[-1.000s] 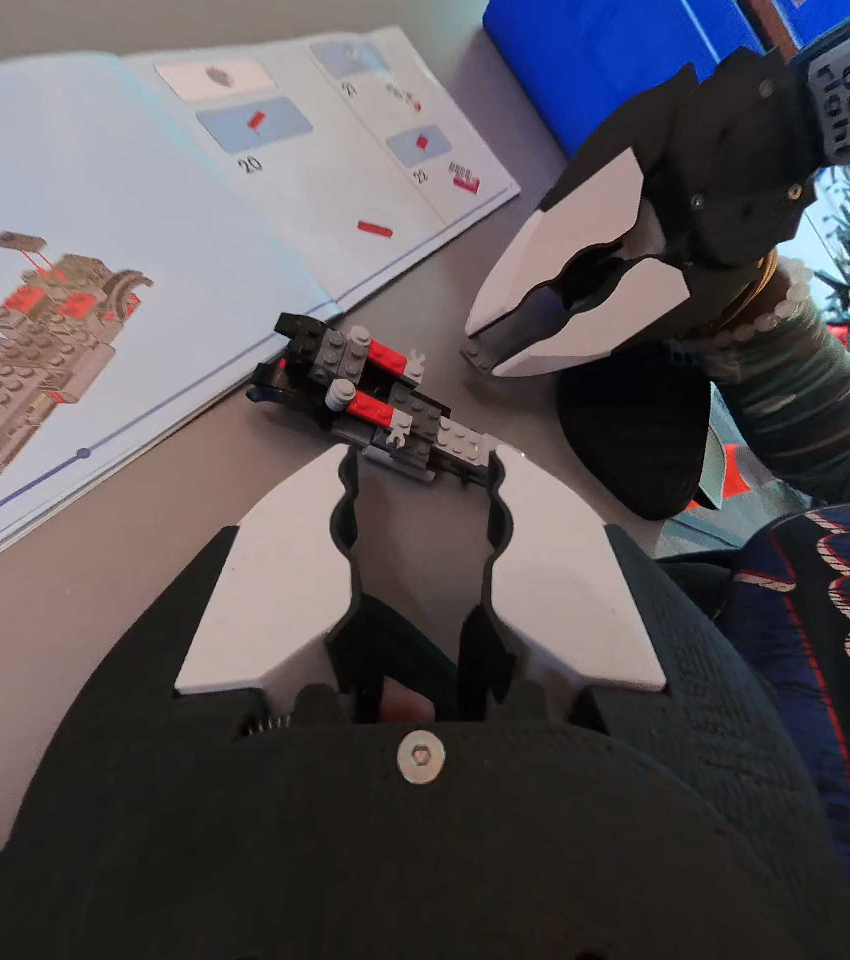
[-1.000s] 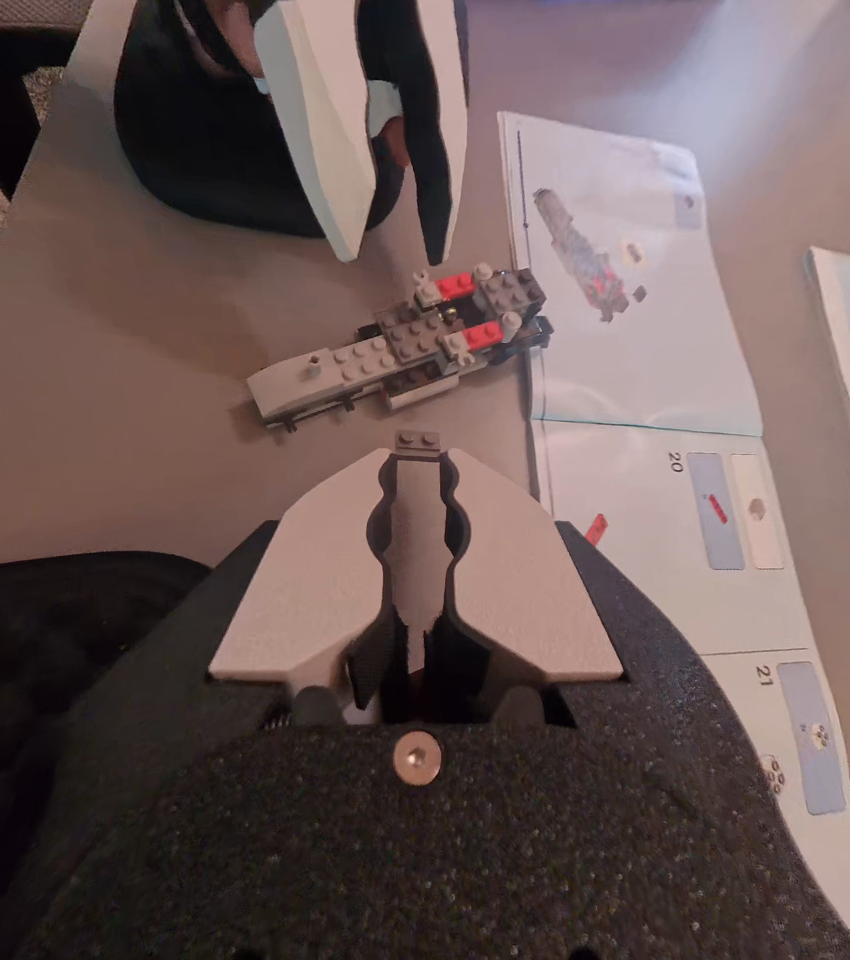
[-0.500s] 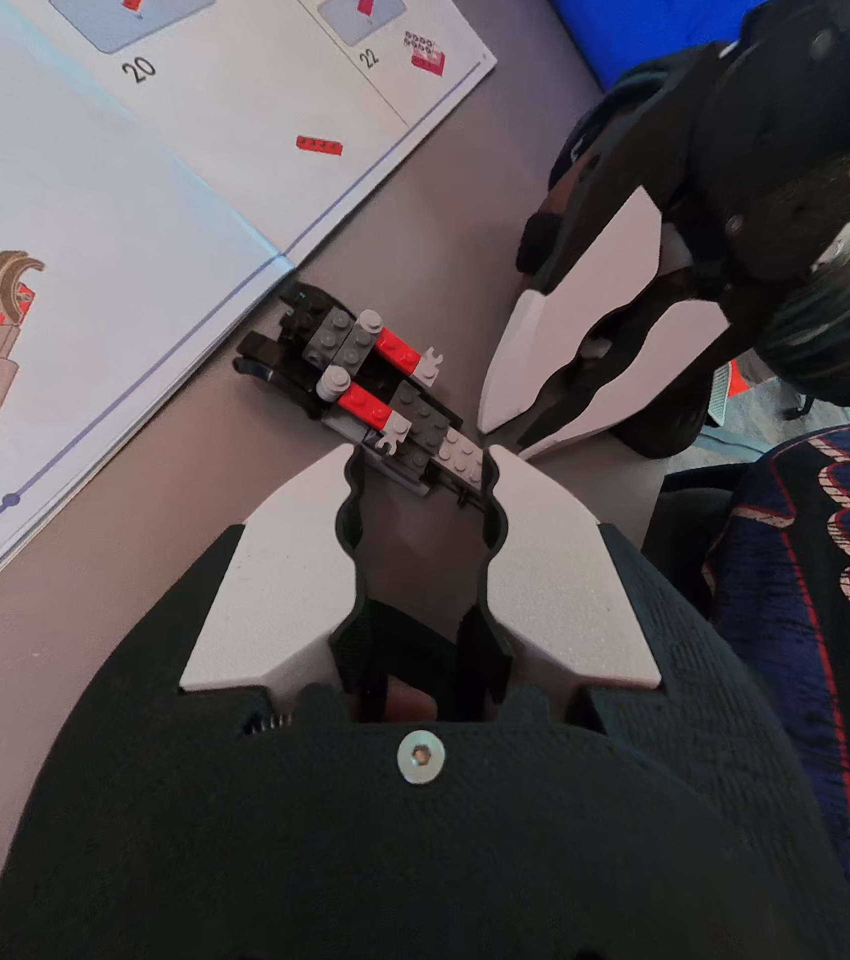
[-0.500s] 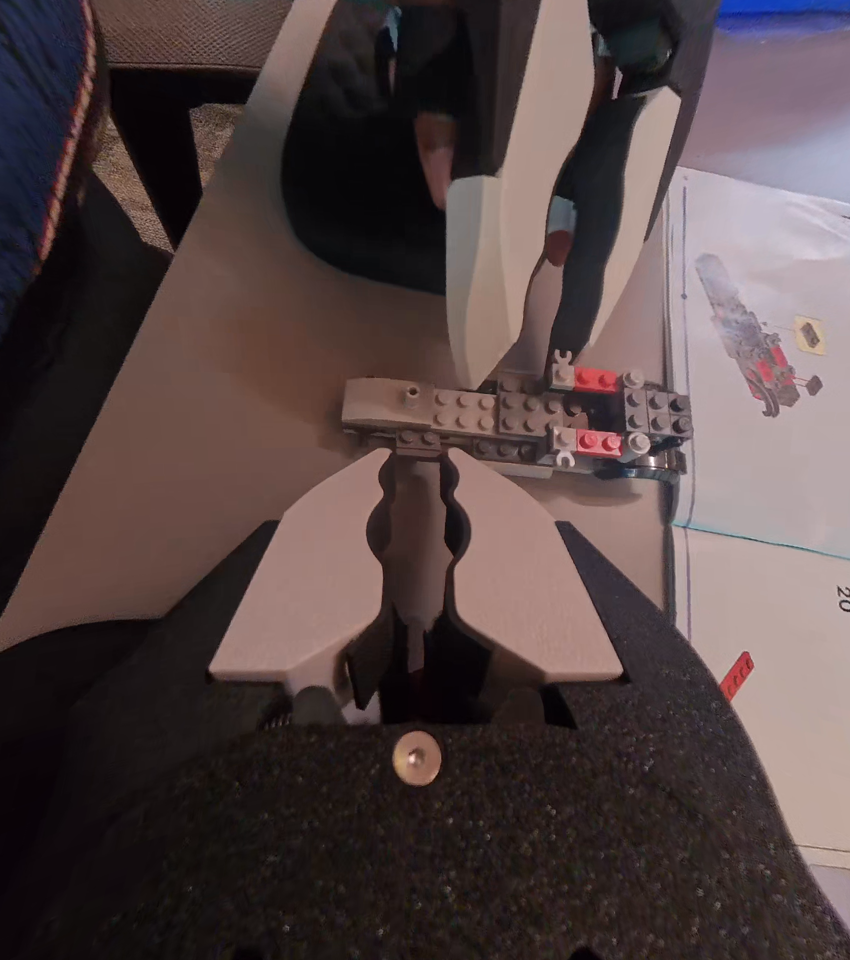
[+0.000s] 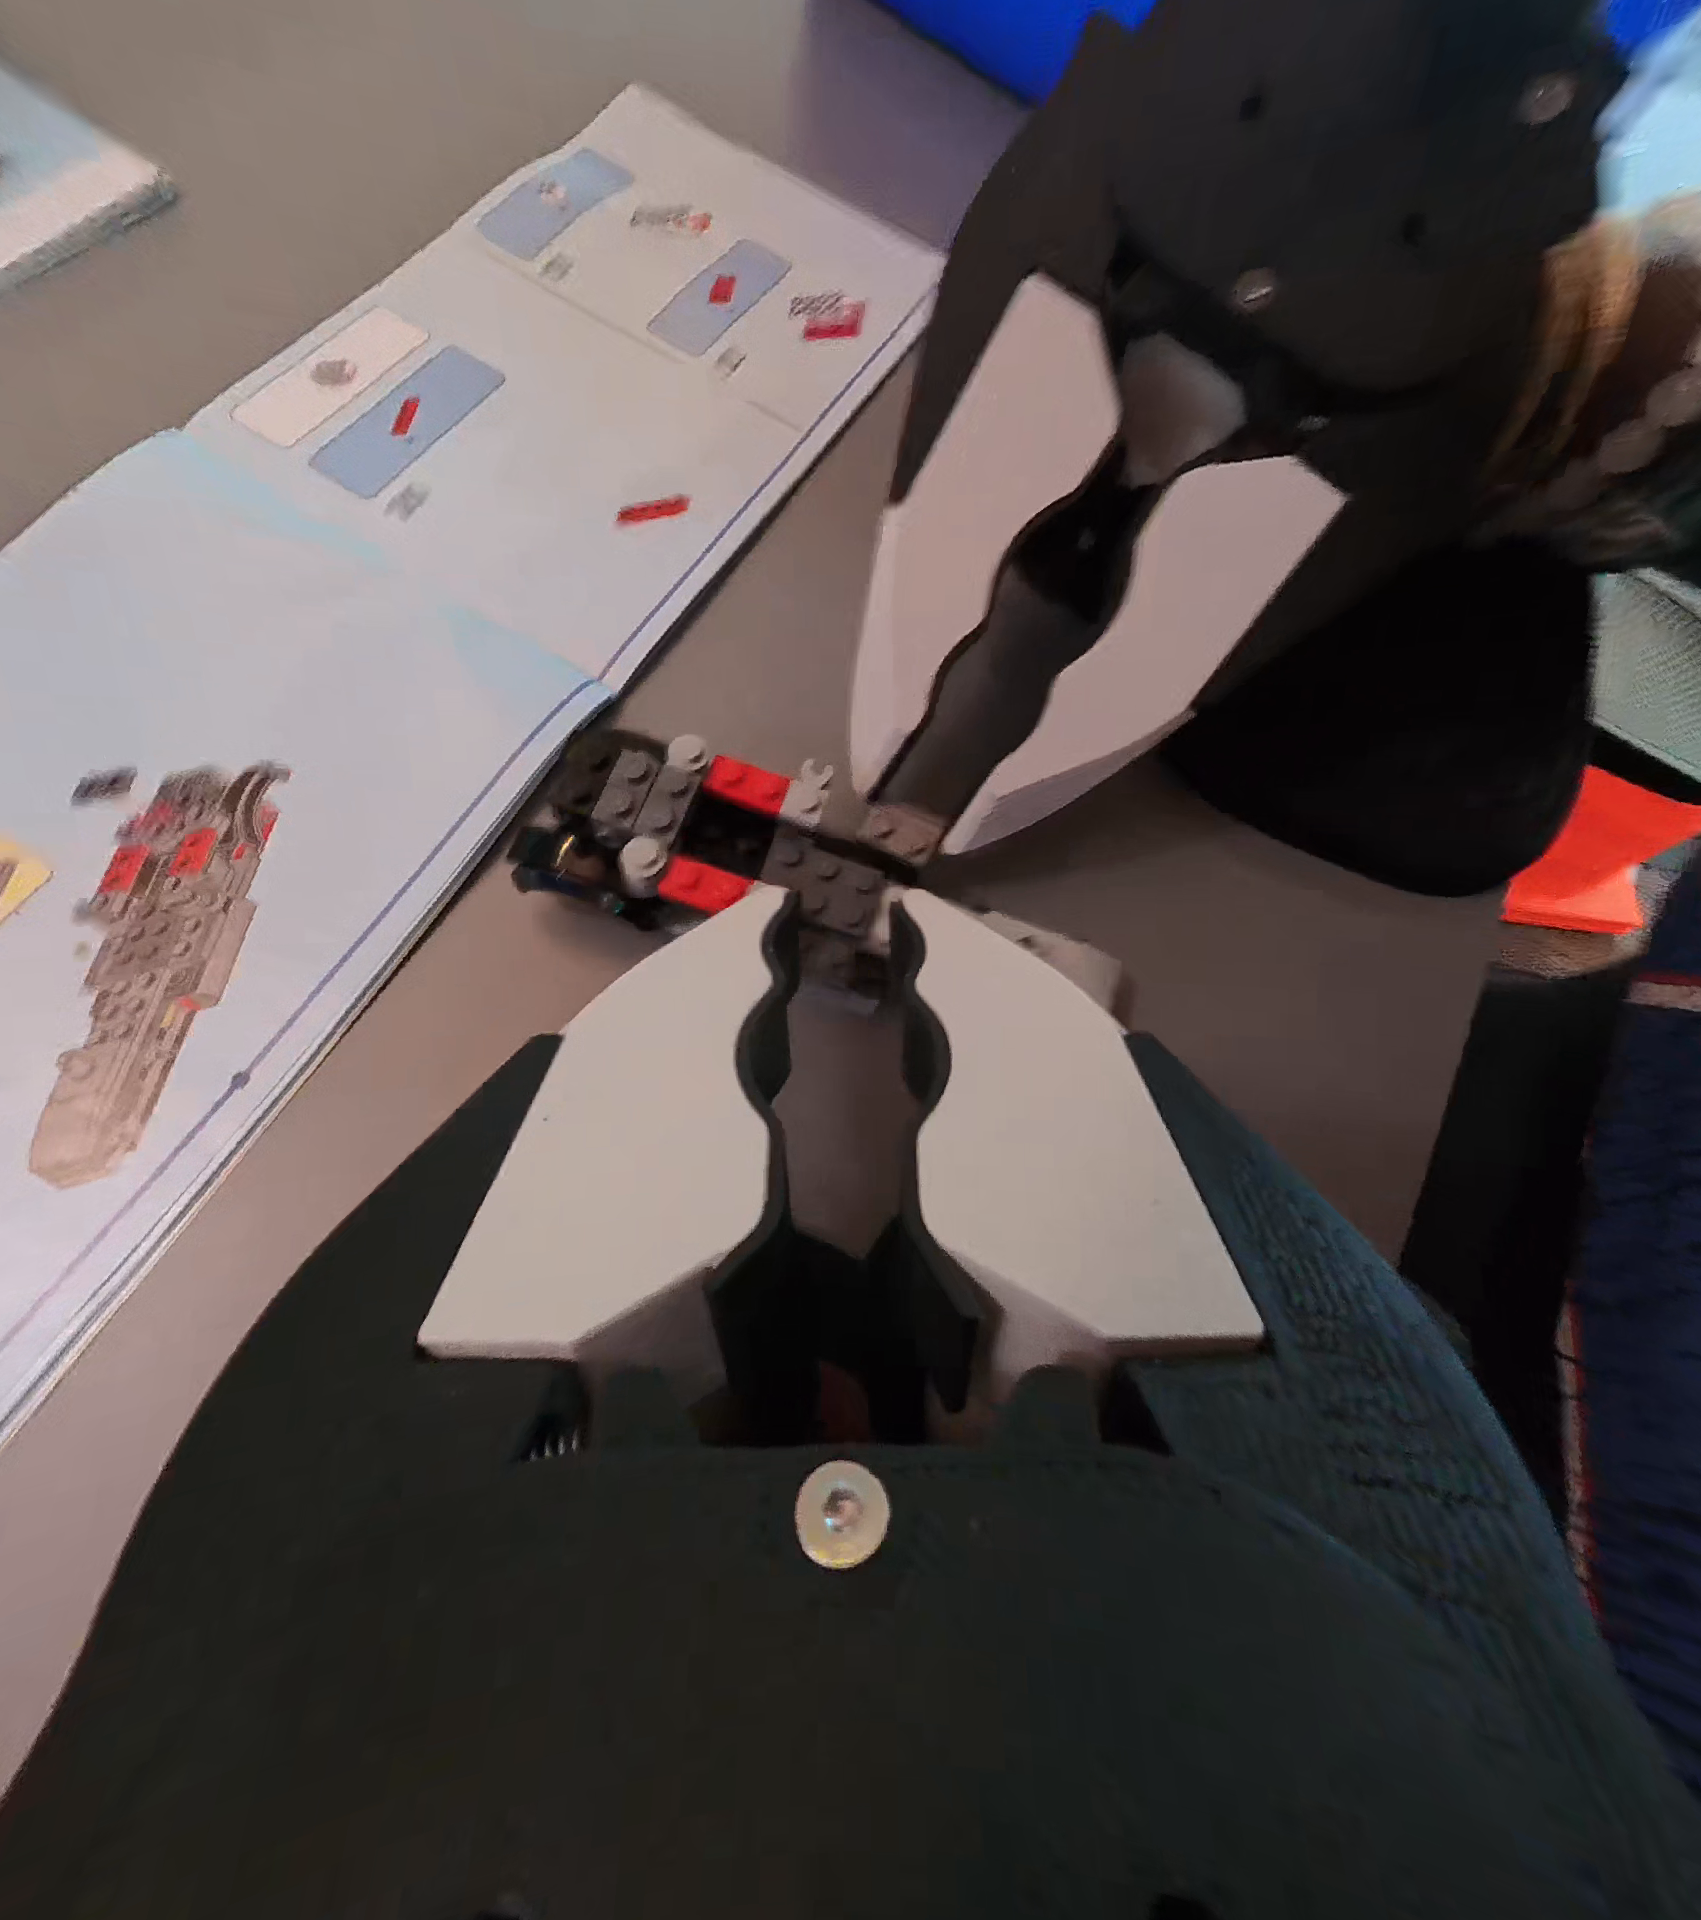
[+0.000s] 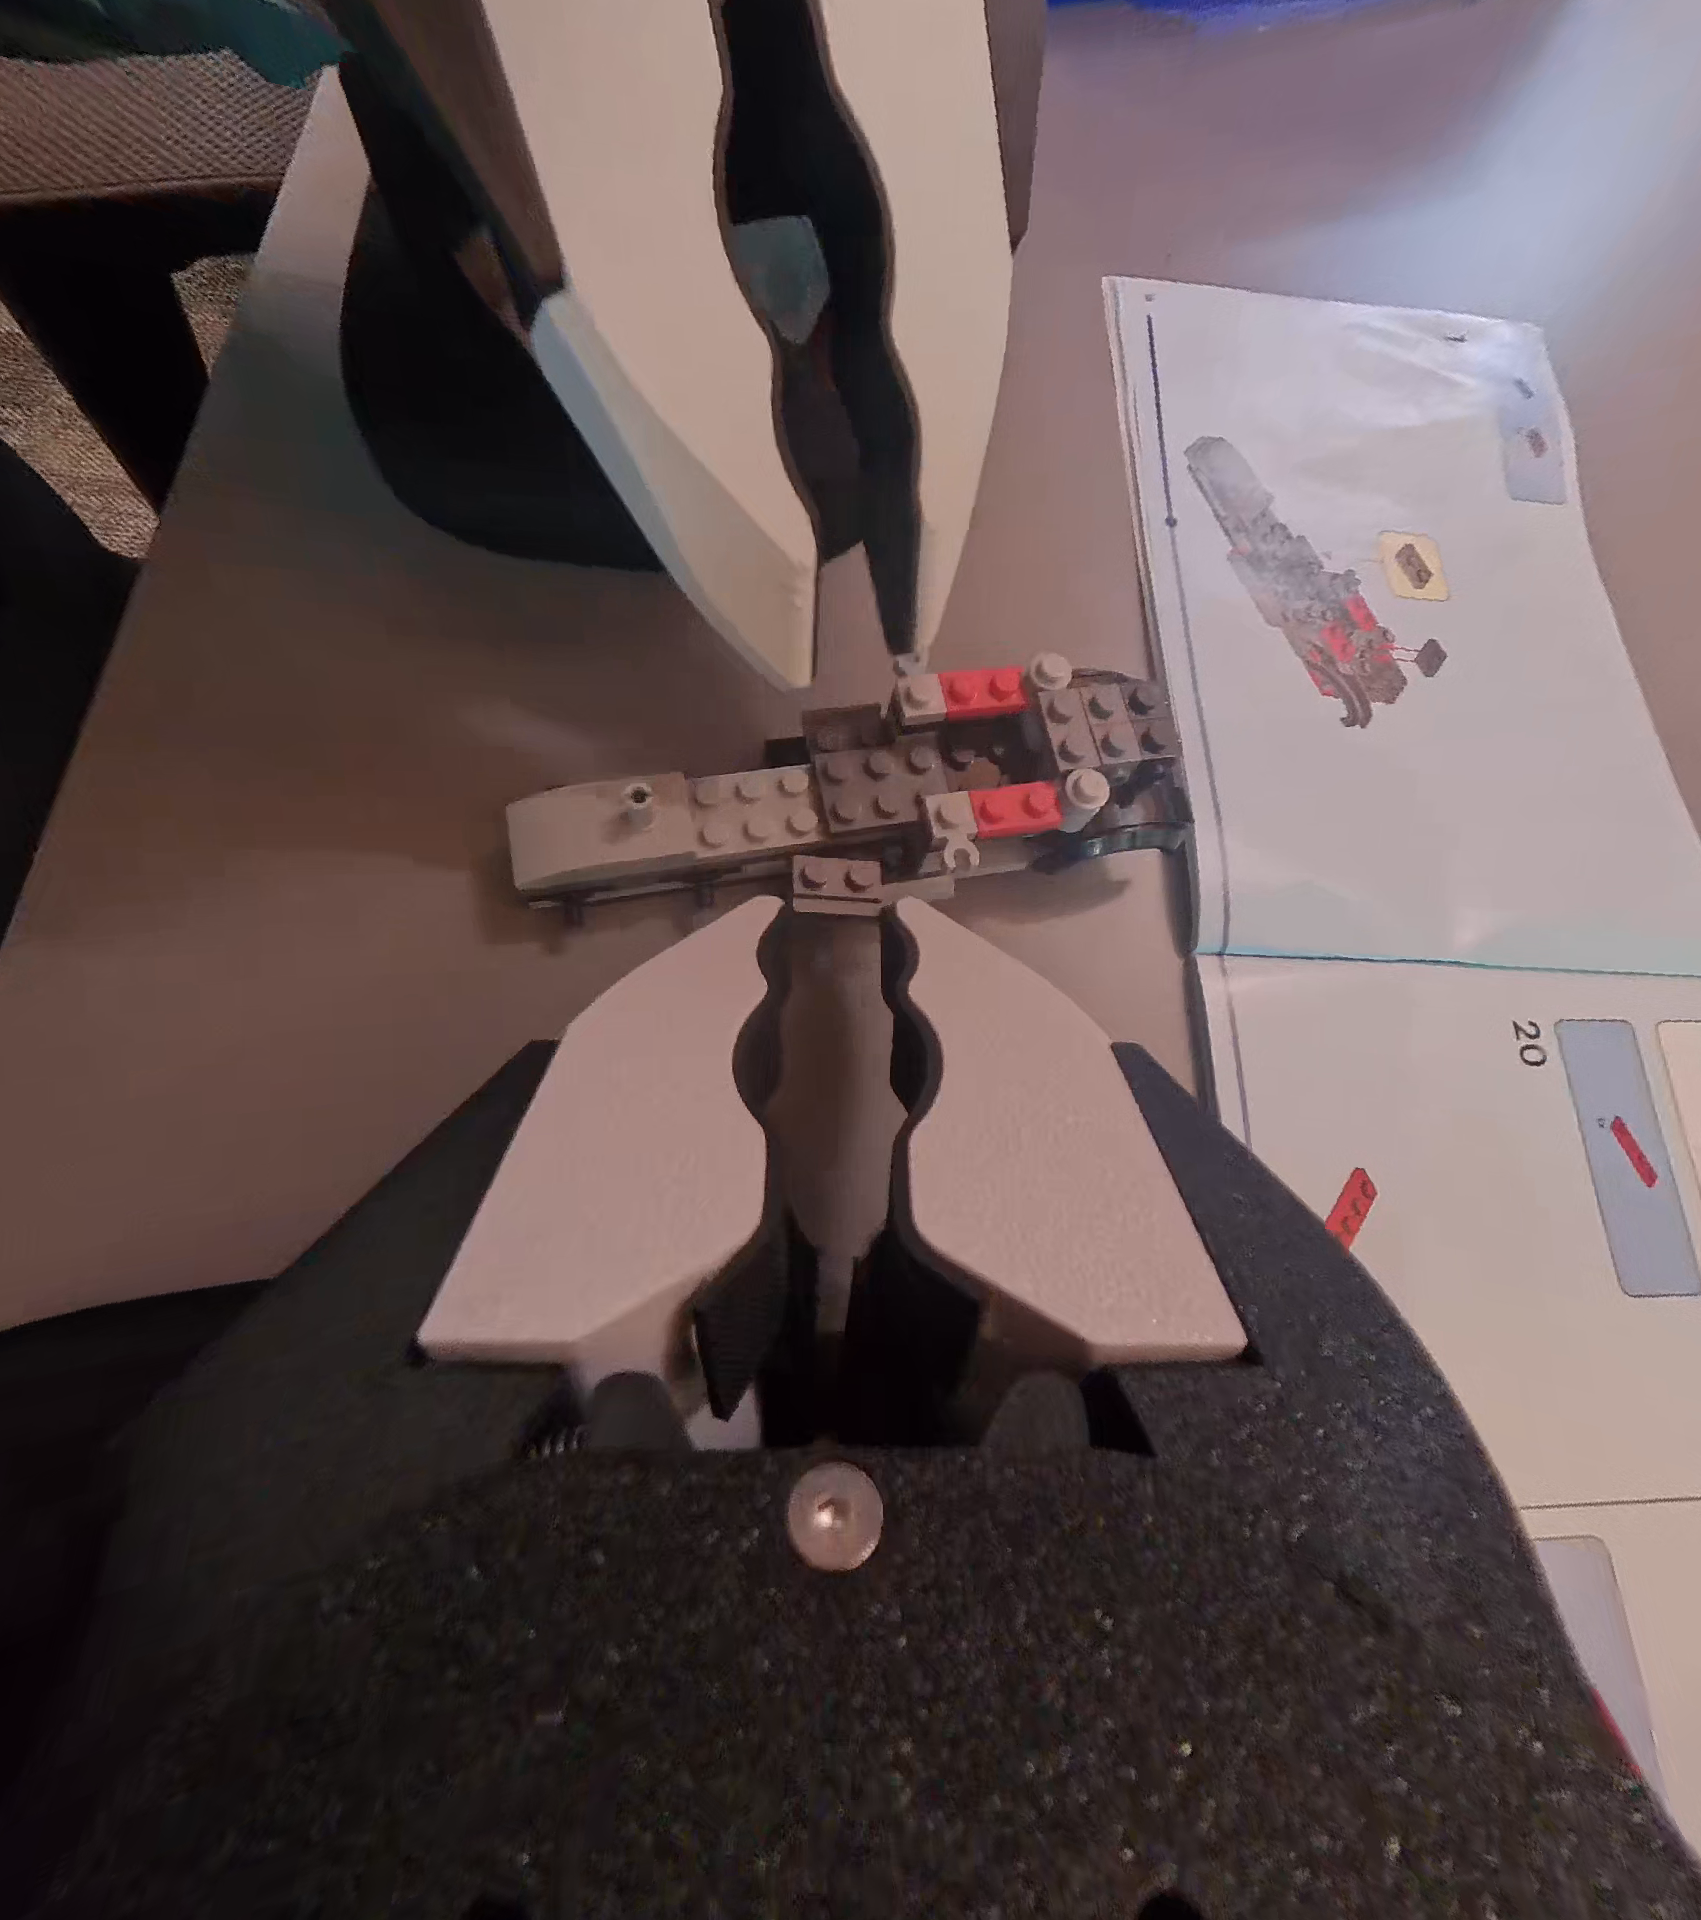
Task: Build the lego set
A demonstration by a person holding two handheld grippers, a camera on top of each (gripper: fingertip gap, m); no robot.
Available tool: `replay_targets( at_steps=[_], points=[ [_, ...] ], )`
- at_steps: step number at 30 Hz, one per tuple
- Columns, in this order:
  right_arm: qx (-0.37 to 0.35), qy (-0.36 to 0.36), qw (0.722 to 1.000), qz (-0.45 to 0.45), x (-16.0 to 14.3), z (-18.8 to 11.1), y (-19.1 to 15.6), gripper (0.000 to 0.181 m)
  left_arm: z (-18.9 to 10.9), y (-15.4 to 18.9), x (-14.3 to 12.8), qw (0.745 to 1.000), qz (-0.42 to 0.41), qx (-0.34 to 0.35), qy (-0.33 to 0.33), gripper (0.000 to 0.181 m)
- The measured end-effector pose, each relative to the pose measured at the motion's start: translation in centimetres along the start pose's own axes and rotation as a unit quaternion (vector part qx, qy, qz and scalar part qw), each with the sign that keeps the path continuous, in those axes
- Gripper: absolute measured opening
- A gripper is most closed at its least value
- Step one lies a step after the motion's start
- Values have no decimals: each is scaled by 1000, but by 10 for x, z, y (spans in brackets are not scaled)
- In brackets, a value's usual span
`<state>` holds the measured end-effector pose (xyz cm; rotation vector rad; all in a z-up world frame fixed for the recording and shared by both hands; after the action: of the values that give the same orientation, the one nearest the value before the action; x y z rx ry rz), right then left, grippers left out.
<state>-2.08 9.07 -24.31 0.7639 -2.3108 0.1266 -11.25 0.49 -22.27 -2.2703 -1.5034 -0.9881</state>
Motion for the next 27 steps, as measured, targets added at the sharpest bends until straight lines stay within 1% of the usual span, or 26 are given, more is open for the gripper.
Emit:
replay_targets(
  at_steps=[2, 3, 5, 6, 8, 10, 11, 14, 20, 27],
  points=[
    [-17, 7, 999, -32, 1, -2, -1, 16, -3, 9, 5, 998, 42, -27, 33, 13],
    [-30, 8, 998, -59, 2, -3, -2, 16, -4, 13, 6, 997, 65, -30, 42, 13],
    [-54, 17, 992, -110, 5, -5, -6, 16, -1, 15, 6, 993, 111, -5, 31, 12],
    [-62, 21, 991, -120, 7, -6, -7, 16, 2, 14, 6, 992, 126, 15, 19, 12],
    [-72, 13, 989, -126, 7, -5, -5, 16, 5, 12, 4, 990, 137, 37, -1, 14],
    [-74, -23, 988, -131, 4, -1, -4, 16, 8, 11, 2, 989, 141, 40, -9, 15],
    [-73, -30, 988, -131, 3, 0, -4, 16, 8, 11, 2, 989, 143, 41, -9, 15],
    [-62, -19, 990, -126, 4, 0, -5, 16, 9, 12, 2, 985, 165, 48, -9, 15],
    [-63, -12, 992, -113, 3, 0, -4, 16, 19, 15, 6, 974, 214, 72, -28, 12],
    [-65, -7, 991, -115, 3, 0, -3, 16, 28, 16, 6, 967, 232, 97, -40, 10]
  ],
)
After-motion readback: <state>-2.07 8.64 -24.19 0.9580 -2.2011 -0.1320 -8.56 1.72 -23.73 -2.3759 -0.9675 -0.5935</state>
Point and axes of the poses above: each gripper's, where its closed fingertips meet, z out along the fingers, x out of its top, y = z × x across the jaws, the point moved 7 cm from there along -z, back along the fingers, and after that the axes turned 10 degrees about -y, right-handed, at the moved point
